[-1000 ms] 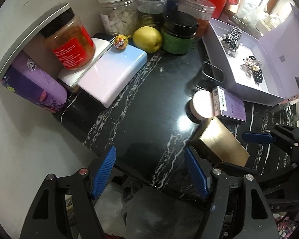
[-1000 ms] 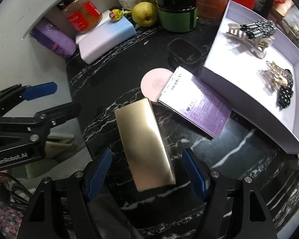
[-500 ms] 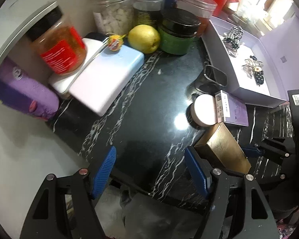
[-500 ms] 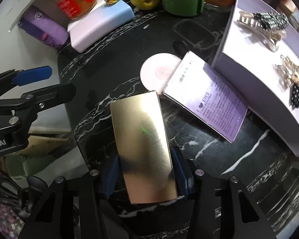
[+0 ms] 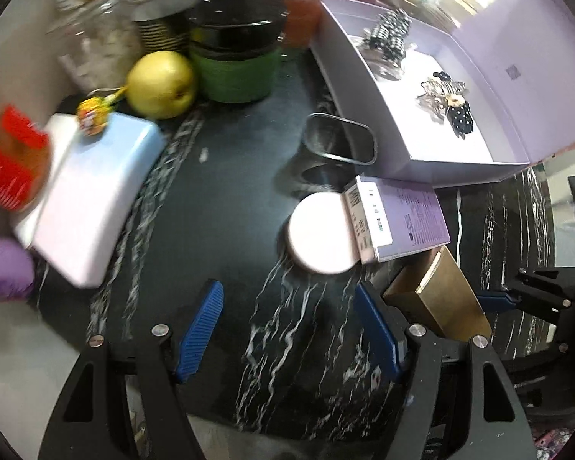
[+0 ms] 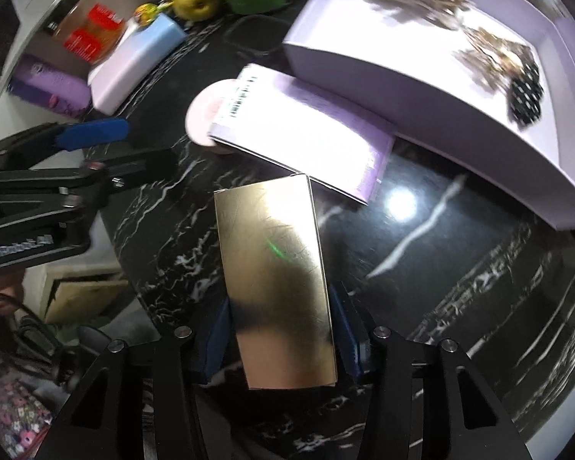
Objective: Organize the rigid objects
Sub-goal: 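Grasp the gold rectangular case with the right gripper while the left gripper grasps the pink round compact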
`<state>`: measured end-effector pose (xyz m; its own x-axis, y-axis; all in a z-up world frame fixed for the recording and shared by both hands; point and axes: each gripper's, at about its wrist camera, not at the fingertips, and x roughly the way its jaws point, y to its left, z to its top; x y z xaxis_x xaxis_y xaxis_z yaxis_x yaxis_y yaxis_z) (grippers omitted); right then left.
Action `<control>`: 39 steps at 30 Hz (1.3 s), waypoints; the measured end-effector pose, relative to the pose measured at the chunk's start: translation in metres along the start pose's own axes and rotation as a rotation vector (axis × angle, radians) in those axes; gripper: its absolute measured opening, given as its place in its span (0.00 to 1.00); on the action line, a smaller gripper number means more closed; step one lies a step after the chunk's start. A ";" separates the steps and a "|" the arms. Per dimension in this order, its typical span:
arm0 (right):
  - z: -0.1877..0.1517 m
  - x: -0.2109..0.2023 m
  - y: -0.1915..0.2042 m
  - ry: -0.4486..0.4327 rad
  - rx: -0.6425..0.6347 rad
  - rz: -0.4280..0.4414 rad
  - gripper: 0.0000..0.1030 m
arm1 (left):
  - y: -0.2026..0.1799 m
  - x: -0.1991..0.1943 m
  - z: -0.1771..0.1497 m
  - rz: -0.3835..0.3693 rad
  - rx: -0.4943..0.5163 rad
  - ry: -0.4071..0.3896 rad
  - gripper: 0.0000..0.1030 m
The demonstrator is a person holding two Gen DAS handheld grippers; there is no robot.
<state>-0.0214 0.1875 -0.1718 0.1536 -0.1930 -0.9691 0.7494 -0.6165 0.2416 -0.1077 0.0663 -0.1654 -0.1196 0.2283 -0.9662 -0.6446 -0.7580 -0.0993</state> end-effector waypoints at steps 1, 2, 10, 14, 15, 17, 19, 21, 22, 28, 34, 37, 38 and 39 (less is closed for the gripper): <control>0.000 0.000 -0.002 0.002 0.009 0.004 0.47 | -0.002 0.003 0.003 -0.005 0.012 0.001 0.69; -0.001 -0.001 -0.006 0.006 0.023 0.006 0.47 | -0.003 0.006 0.006 -0.008 0.022 0.001 0.69; -0.004 -0.001 -0.015 0.018 0.059 0.010 0.47 | -0.015 0.025 0.020 -0.010 0.128 0.021 0.69; -0.004 0.000 -0.017 0.023 0.067 0.016 0.47 | -0.018 0.028 0.027 -0.002 0.155 0.011 0.69; -0.005 0.000 -0.017 0.024 0.067 0.016 0.47 | -0.020 0.029 0.028 0.004 0.165 0.008 0.69; -0.006 0.000 -0.018 0.025 0.069 0.018 0.47 | -0.024 0.031 0.028 0.024 0.192 0.002 0.69; -0.006 0.001 -0.018 0.026 0.069 0.019 0.47 | -0.027 0.033 0.028 0.046 0.217 -0.006 0.69; -0.007 0.002 -0.018 0.026 0.067 0.017 0.47 | -0.030 0.033 0.026 0.056 0.229 -0.019 0.64; -0.007 0.002 -0.018 0.026 0.066 0.014 0.47 | -0.030 0.032 0.024 0.052 0.232 -0.031 0.59; -0.013 0.001 -0.018 0.003 0.049 0.001 0.46 | -0.034 0.028 0.013 0.043 0.242 -0.029 0.49; -0.026 -0.002 -0.020 -0.001 0.041 -0.025 0.46 | -0.035 0.023 -0.006 0.003 0.211 -0.026 0.49; -0.037 -0.004 -0.022 -0.001 0.042 -0.032 0.46 | -0.035 0.020 -0.017 -0.027 0.188 -0.026 0.49; -0.040 -0.004 -0.023 0.000 0.041 -0.034 0.46 | -0.034 0.019 -0.021 -0.039 0.179 -0.027 0.49; -0.044 -0.004 -0.023 -0.001 0.041 -0.035 0.46 | -0.034 0.018 -0.025 -0.050 0.171 -0.028 0.49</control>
<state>-0.0112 0.2366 -0.1754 0.1276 -0.1715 -0.9769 0.7270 -0.6538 0.2098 -0.0693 0.0813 -0.1857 -0.1037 0.2819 -0.9538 -0.7693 -0.6306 -0.1027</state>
